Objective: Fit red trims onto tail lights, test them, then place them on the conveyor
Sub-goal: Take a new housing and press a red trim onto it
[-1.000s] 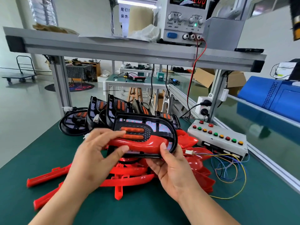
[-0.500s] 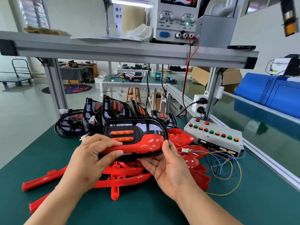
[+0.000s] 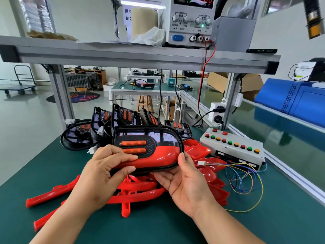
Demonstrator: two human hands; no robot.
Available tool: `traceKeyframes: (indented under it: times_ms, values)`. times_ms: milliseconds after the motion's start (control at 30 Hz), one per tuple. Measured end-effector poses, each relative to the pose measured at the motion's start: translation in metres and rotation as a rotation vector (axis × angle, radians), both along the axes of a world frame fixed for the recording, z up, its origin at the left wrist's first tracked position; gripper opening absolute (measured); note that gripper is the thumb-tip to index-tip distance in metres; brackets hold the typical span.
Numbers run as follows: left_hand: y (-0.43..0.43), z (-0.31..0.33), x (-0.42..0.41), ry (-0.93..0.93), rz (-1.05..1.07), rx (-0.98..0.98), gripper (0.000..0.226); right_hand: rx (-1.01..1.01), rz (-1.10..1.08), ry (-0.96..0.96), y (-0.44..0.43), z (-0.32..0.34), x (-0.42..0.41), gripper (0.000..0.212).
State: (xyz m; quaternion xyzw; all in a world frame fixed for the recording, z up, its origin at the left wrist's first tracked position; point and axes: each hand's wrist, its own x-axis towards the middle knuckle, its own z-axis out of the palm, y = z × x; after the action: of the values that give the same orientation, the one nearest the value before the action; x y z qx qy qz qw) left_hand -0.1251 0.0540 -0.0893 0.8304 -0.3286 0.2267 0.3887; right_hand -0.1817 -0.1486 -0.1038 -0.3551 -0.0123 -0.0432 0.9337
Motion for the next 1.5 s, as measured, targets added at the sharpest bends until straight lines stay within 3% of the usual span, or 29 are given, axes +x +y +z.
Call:
traceKeyframes:
  times_ms: [167,267,333,400,500,567,667,833,1000,1300,1500]
  values:
    - [0.002,0.002,-0.001,0.055,-0.030,0.058,0.019,-0.049,-0.004,-0.003,-0.001,-0.001,-0.002,0.034]
    - [-0.004,-0.001,-0.005,0.065,0.009,-0.017,0.012,-0.031,-0.010,-0.002,0.000,0.000,-0.003,0.036]
    - [-0.011,-0.004,-0.009,0.095,0.079,-0.152,0.020,-0.012,0.001,-0.013,0.001,0.000,-0.003,0.035]
    - [-0.017,-0.004,-0.012,0.156,0.111,-0.302,0.047,0.003,0.011,-0.027,0.001,0.001,-0.003,0.033]
    - [-0.021,-0.002,-0.010,0.511,-0.044,-0.651,0.065,0.022,0.019,-0.042,0.001,0.001,-0.002,0.031]
    - [-0.019,0.000,-0.009,0.738,-0.289,-0.810,0.057,0.021,0.028,-0.057,0.000,0.002,-0.002,0.028]
    - [-0.015,0.004,-0.009,0.828,-0.397,-0.817,0.036,0.002,0.048,-0.064,-0.001,0.001,-0.001,0.028]
    - [-0.017,-0.001,-0.011,0.815,-0.439,-0.807,0.054,-0.125,0.036,-0.037,0.001,0.000,0.002,0.060]
    - [-0.020,-0.004,-0.014,0.812,-0.482,-0.799,0.059,-0.136,0.012,-0.026,-0.001,-0.001,0.002,0.052]
    - [-0.021,-0.006,-0.011,0.832,-0.533,-0.780,0.048,-0.095,-0.030,0.001,-0.005,-0.002,0.003,0.042]
    - [-0.021,-0.008,-0.009,0.804,-0.552,-0.764,0.041,-0.096,-0.048,0.021,-0.005,0.001,0.004,0.047]
